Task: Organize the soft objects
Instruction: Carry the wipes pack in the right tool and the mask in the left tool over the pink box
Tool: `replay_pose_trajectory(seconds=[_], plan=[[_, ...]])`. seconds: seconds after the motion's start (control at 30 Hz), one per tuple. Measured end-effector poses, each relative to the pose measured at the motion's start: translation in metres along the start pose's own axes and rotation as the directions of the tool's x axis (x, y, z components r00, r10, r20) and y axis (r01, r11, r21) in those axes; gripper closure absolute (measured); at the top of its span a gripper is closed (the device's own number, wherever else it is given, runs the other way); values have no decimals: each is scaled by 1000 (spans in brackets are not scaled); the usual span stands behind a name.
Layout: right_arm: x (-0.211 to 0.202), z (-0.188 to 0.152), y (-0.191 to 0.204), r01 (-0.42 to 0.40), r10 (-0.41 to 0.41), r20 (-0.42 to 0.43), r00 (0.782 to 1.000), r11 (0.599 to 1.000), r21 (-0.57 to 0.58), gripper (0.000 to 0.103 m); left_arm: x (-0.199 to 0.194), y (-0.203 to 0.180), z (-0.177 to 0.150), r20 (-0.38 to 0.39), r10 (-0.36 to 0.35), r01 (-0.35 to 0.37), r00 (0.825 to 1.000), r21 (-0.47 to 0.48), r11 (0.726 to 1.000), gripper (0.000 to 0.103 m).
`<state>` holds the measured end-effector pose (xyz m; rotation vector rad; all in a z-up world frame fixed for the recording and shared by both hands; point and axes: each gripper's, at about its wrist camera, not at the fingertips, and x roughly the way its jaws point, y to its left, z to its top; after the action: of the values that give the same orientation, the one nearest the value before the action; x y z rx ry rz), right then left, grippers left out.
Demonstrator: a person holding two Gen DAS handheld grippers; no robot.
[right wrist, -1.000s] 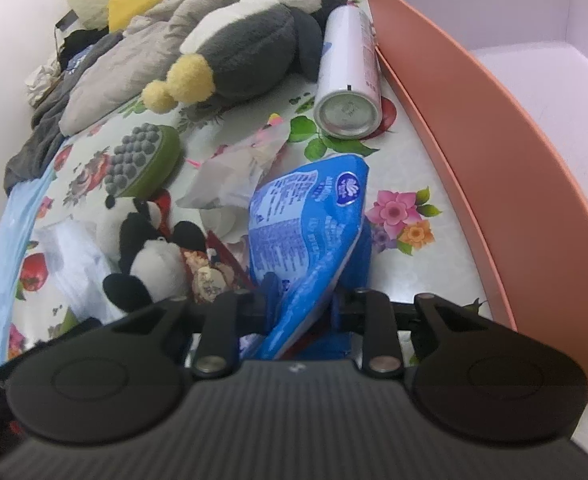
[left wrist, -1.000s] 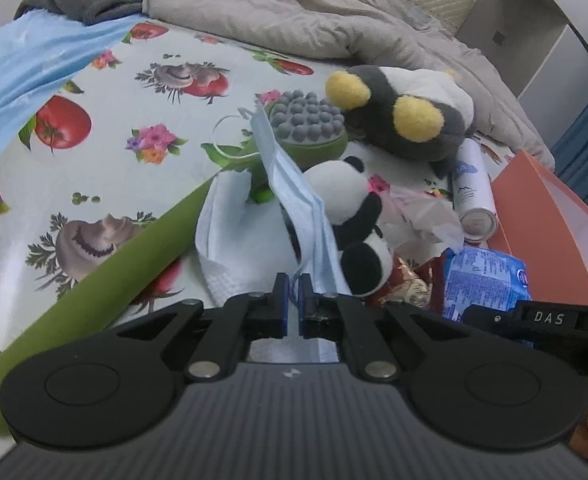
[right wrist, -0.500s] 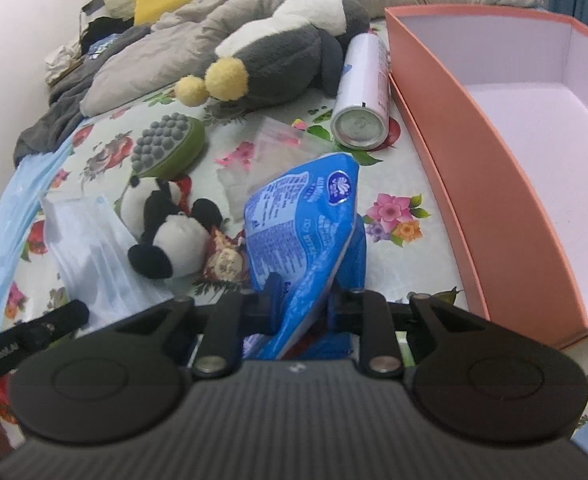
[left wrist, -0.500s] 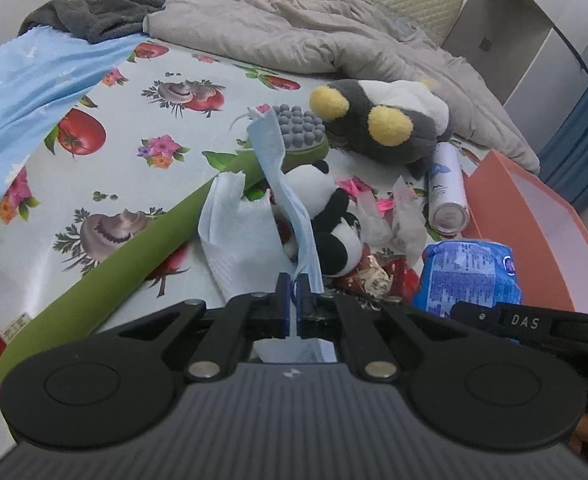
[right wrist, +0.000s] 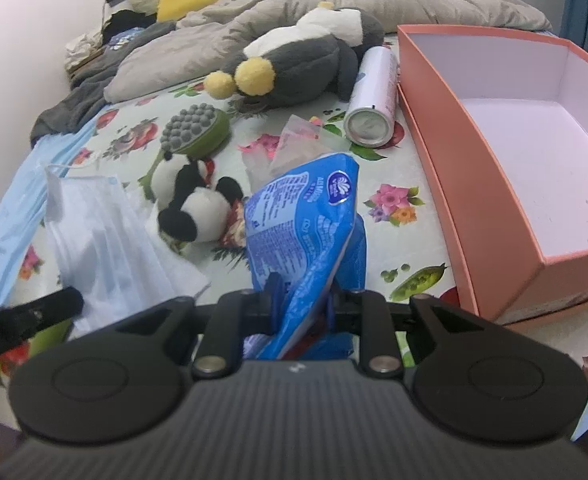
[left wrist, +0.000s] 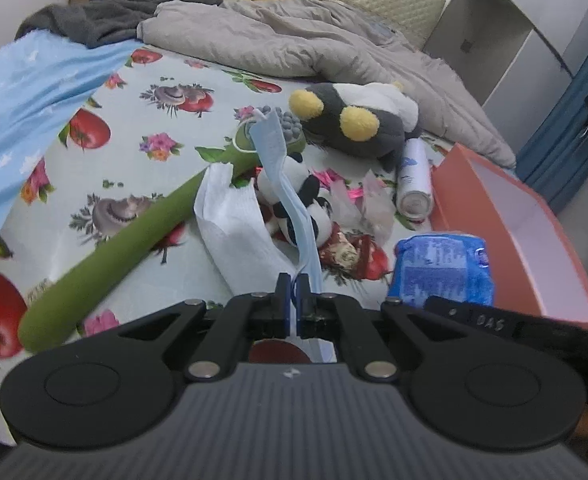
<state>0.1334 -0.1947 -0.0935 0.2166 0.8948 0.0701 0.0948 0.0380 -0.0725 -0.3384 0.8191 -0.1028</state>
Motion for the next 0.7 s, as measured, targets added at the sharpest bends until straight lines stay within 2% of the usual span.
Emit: replay_pose_trajectory(seconds=[0.43, 0.7], plan=[[-32, -5, 5, -4, 5, 41, 999, 999, -33, 79, -31, -33, 8, 64, -6, 1, 998, 85, 996, 100], [-67, 13, -6, 6, -1, 95, 996, 999, -53, 79, -54, -59, 21, 109, -34, 23, 993, 104, 994, 100]])
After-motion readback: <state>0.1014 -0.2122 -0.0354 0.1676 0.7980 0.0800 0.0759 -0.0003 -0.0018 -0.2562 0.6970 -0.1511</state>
